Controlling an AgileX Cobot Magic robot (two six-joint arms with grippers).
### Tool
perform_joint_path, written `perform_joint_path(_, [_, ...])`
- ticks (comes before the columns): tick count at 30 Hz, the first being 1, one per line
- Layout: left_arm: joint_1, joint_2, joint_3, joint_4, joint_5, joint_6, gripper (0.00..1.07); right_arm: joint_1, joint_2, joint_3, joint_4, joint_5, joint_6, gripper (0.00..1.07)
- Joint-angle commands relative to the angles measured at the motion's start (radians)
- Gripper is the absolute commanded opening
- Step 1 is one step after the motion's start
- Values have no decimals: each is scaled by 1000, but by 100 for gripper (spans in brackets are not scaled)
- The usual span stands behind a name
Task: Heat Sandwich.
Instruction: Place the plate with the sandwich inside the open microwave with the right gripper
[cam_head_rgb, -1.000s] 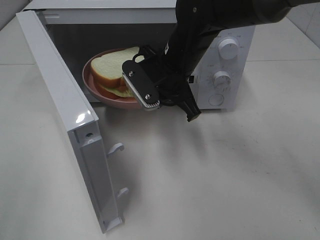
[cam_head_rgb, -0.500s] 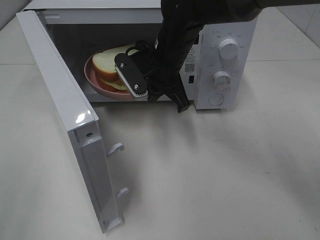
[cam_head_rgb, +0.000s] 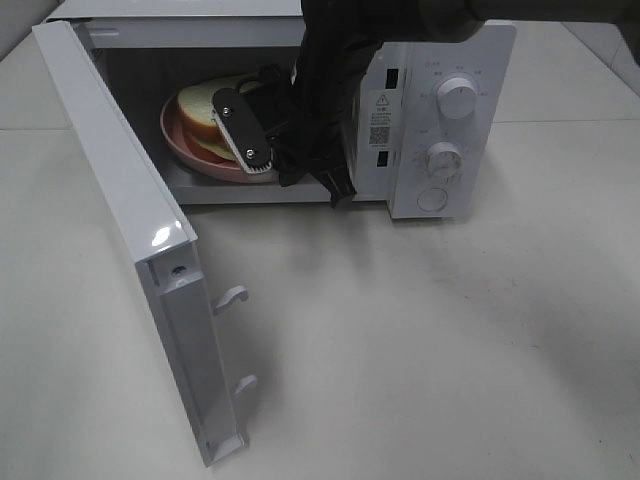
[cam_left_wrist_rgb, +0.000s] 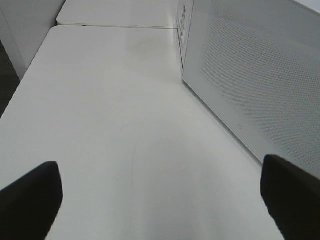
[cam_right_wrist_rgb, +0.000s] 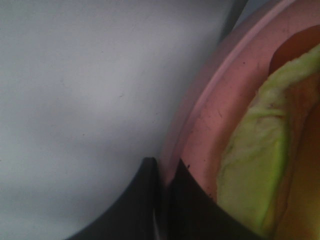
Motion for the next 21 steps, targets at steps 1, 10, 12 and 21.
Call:
perform_joint_path(1, [3,-29,2,-2,-2,1,101,-2,21,-44,0,-2,9,3])
perform_joint_path(10, [3,-29,2,-2,-2,1,101,-14,77,-111,0,-4,15,3])
perform_joint_path(12, [3,-29,2,-2,-2,1,101,-16,97,-133,0,-5,29,3])
perform_joint_path(21, [3,-29,2,-2,-2,1,101,-38,121,-149,0,-43,35,4])
